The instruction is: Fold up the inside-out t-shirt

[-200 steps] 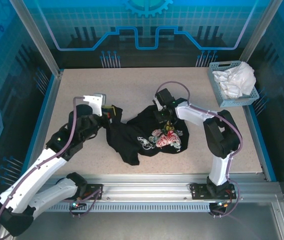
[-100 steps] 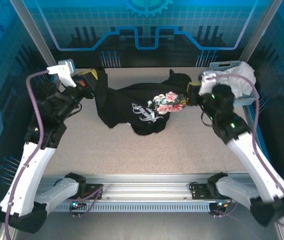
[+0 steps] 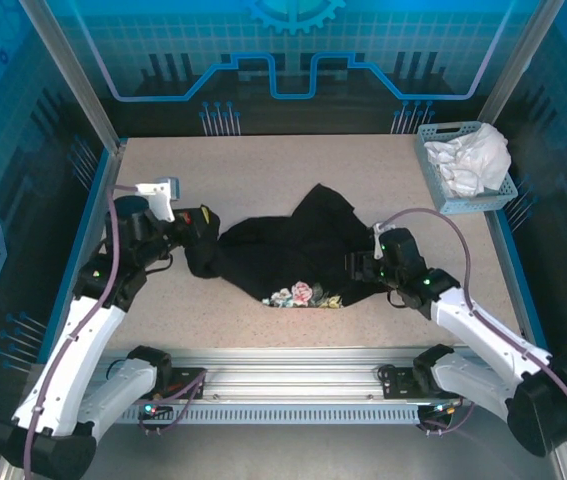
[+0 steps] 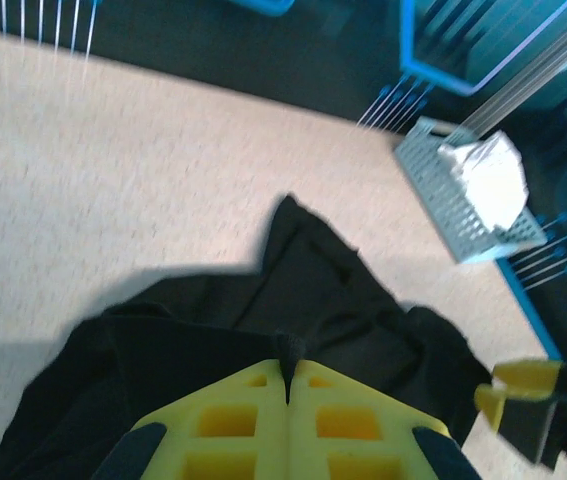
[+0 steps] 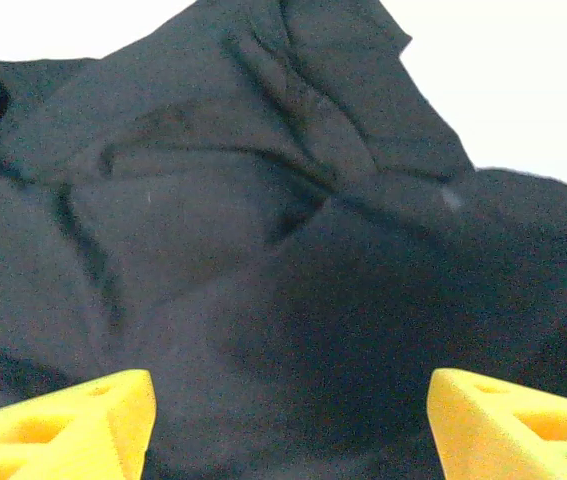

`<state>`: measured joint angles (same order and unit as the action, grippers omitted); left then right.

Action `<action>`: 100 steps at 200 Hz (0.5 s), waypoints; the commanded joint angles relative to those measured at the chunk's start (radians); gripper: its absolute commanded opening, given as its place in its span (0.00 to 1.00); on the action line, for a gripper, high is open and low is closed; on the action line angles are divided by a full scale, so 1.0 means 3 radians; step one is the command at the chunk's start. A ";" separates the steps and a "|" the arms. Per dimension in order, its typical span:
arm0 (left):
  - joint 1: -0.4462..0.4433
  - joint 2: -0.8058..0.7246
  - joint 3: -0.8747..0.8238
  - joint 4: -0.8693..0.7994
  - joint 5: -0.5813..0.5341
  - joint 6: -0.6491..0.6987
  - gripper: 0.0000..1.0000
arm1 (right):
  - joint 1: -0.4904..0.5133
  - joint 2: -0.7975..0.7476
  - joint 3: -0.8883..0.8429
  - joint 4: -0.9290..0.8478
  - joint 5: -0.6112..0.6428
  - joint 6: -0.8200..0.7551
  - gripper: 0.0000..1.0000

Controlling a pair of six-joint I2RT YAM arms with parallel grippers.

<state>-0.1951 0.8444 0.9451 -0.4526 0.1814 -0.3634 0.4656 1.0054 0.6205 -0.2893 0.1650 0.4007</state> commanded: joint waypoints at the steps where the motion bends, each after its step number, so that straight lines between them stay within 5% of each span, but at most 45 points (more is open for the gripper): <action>1: 0.0037 -0.0003 -0.0024 -0.0228 0.0095 0.0077 0.00 | 0.0038 0.0352 0.0405 -0.0054 -0.0042 0.0021 0.74; 74: 0.0052 -0.0063 -0.0195 -0.0218 0.0094 0.0093 0.00 | -0.0027 0.1914 0.1580 -0.0469 -0.0091 -0.0366 0.72; 100: 0.0067 -0.0074 -0.0184 -0.0210 0.0120 0.0093 0.00 | -0.0304 0.2538 0.2125 -0.0564 -0.0518 -0.0427 0.66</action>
<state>-0.1905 0.8383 0.8932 -0.5194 0.1822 -0.3569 0.4427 1.6382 1.1332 -0.4084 0.1123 0.3168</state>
